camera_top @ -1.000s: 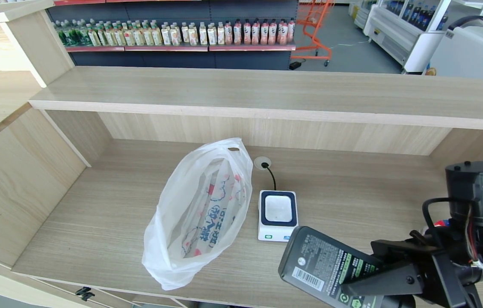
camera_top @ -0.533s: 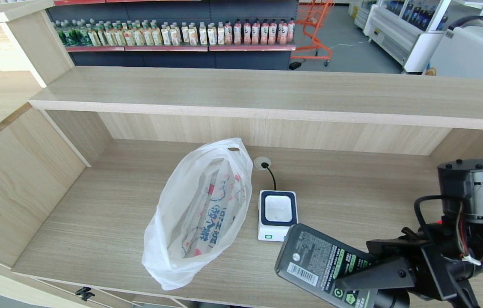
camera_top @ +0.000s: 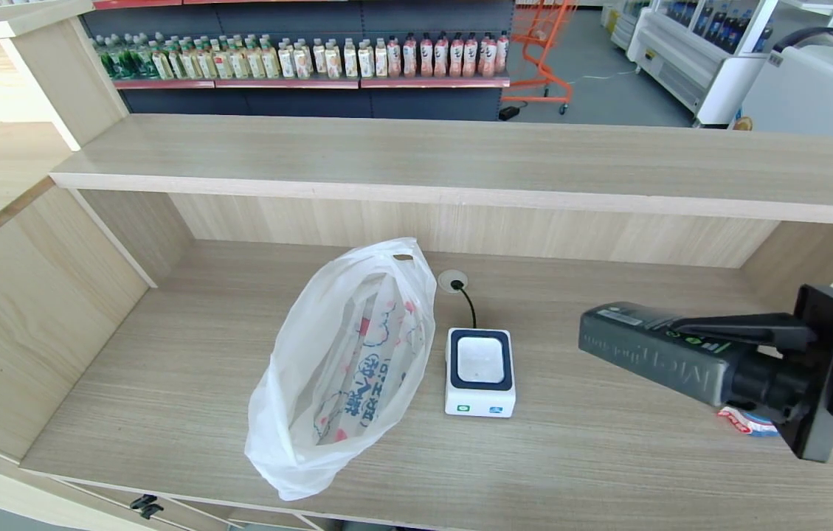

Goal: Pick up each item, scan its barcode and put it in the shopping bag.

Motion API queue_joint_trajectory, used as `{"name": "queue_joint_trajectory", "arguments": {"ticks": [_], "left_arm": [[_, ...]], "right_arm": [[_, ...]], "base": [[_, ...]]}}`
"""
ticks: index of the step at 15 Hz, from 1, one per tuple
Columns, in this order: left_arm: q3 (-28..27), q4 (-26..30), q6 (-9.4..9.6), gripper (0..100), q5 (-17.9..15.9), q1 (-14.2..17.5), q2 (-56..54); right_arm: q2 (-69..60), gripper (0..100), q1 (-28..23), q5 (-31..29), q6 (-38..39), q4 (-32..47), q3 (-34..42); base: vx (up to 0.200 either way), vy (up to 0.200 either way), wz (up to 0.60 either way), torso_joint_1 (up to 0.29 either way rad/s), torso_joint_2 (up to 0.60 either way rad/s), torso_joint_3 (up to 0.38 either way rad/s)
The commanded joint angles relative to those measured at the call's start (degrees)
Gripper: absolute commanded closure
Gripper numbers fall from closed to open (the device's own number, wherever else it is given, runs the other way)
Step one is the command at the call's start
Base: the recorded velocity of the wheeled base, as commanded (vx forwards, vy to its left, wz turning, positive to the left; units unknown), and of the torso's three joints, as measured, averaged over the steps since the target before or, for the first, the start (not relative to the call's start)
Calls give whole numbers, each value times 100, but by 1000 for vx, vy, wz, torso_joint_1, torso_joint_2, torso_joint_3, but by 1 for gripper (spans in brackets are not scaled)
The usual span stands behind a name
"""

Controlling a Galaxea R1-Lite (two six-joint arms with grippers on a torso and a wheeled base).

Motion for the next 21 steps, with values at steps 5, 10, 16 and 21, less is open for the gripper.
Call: {"name": "queue_joint_trajectory", "arguments": {"ticks": [5, 10, 16, 21], "left_arm": [[0, 1, 2, 0, 3, 2, 1], [0, 1, 2, 0, 3, 2, 1], [0, 1, 2, 0, 3, 2, 1], [0, 1, 2, 0, 3, 2, 1]], "right_arm": [[-1135, 100, -807, -435, 2840, 557, -108], [-362, 100, 64, -2711, 7956, 522, -530], [1220, 100, 1417, -4047, 11533, 513, -680], [2345, 100, 1654, -4179, 11533, 285, -1005]], "base": [[0, 0, 0, 0, 0, 0], [0, 0, 0, 0, 0, 0], [0, 0, 0, 0, 0, 0], [0, 0, 0, 0, 0, 0]]}}
